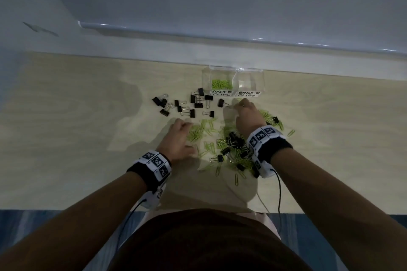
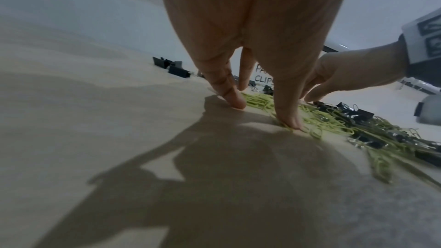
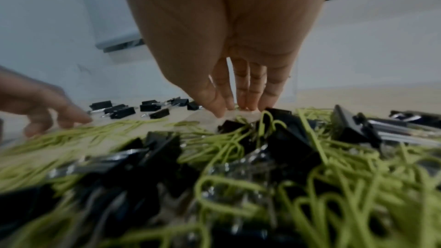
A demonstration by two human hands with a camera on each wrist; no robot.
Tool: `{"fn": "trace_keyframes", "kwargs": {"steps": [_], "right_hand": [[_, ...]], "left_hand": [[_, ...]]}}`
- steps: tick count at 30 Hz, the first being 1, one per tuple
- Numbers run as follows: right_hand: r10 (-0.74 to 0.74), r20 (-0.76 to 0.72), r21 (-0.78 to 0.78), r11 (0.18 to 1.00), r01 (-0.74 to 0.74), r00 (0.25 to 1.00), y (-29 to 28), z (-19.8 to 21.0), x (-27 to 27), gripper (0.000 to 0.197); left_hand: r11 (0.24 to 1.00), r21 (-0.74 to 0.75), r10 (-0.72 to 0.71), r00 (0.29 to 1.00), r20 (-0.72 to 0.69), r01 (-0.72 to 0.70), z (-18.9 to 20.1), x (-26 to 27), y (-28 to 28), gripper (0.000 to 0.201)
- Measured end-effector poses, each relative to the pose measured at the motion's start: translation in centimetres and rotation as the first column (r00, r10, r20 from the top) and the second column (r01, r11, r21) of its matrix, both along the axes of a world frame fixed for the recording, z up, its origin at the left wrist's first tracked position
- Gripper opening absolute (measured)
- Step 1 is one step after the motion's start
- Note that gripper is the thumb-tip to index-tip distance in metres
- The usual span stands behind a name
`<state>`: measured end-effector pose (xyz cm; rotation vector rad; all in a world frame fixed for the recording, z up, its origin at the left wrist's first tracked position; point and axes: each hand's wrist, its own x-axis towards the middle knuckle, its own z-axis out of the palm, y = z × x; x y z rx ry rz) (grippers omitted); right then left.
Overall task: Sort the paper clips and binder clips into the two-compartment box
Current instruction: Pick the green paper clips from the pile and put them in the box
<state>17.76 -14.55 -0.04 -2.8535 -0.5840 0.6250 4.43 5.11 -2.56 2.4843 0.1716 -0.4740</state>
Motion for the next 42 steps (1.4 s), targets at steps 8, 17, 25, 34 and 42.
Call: {"fn": "trace_keyframes", "kwargs": {"steps": [8, 17, 25, 34, 42], "right_hand": [[0.291, 0.02, 0.116, 0.95, -0.291, 0.957, 0.5, -0.5, -4.4, 0.023], [0.22, -0.137, 0.049, 0.975, -0.215, 0.966, 2.7, -0.1, -3.6, 0.07], [0.237, -0.127, 0.198, 0.958, -0.209, 0.963, 1.7, 0.2, -3.0, 0.03], [-0.044, -0.175, 0.327, 0.94, 0.1, 0.984, -1.6, 0.1, -1.6, 0.007], [-0.244, -0.453, 0.593, 0.636, 0.494, 0.858, -3.2, 4.2, 2.2, 0.006]], "left_hand": [[0.999, -0.048, -0.014, 0.997, 0.075, 0.018, 0.1, 3.0, -2.5, 0.058], [0.991, 0.009, -0.135, 0.989, 0.062, 0.135, 0.7, 3.4, -1.9, 0.069], [0.964, 0.103, -0.251, 0.967, 0.037, 0.246, 1.8, 4.1, -2.6, 0.026], [0.883, 0.184, -0.44, 0.898, 0.002, 0.433, 2.5, 5.6, -3.8, 0.017], [0.957, -0.289, -0.019, 0.999, 0.03, 0.027, 3.7, 7.6, -3.1, 0.005]]}}
